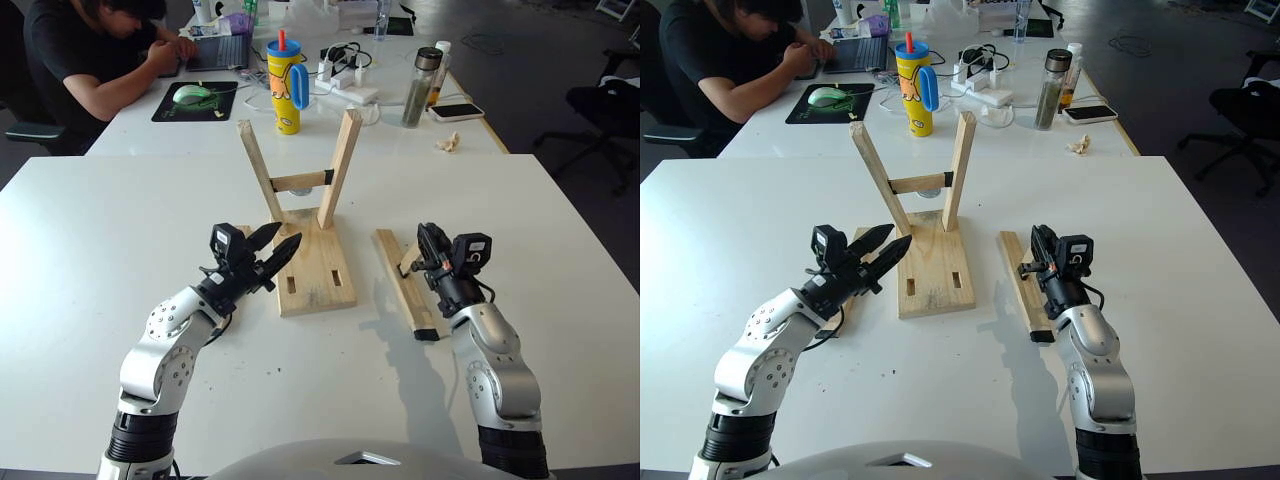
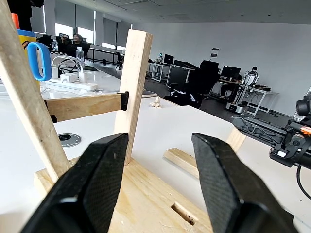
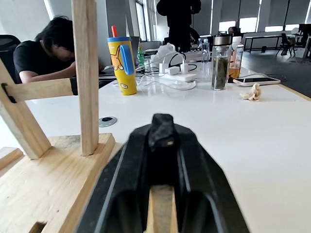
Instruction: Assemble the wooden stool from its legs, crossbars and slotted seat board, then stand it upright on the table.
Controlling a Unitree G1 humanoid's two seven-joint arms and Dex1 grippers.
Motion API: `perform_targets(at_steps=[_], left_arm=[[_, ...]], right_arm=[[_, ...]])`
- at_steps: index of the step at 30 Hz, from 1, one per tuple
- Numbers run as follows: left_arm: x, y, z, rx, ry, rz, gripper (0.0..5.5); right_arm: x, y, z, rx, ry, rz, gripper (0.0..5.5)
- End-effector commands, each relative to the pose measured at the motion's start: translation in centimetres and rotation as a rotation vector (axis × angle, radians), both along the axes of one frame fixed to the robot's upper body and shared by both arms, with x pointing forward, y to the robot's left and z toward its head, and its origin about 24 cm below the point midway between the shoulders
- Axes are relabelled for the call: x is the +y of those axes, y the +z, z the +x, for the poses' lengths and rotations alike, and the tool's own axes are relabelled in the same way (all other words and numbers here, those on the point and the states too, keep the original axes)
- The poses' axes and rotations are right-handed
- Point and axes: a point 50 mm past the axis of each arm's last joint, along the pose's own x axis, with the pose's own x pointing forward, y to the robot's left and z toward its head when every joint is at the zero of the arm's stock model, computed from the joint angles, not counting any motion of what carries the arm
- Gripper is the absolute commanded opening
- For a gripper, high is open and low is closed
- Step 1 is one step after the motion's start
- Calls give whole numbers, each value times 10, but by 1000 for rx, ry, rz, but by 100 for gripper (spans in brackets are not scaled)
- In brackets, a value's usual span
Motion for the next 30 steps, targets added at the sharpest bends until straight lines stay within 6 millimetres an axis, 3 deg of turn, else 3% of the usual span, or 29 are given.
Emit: perform_targets(at_steps=[1, 9, 21, 27, 30], left_arm=[[0, 0, -1, 2, -6, 16, 241], [1, -2, 0, 7, 1, 16, 241], [-2, -2, 1, 0, -2, 12, 241], [-3, -3, 1, 2, -6, 11, 241], [-2, -3, 2, 0, -3, 10, 241]], right_arm=[[-6, -36, -18, 143, -7, -24, 42], [5, -26, -4, 115, 41, -66, 42], [4, -24, 10, 125, 44, -91, 42], [1, -8, 25, 87, 46, -94, 42], [-2, 7, 31, 41, 29, -75, 104]])
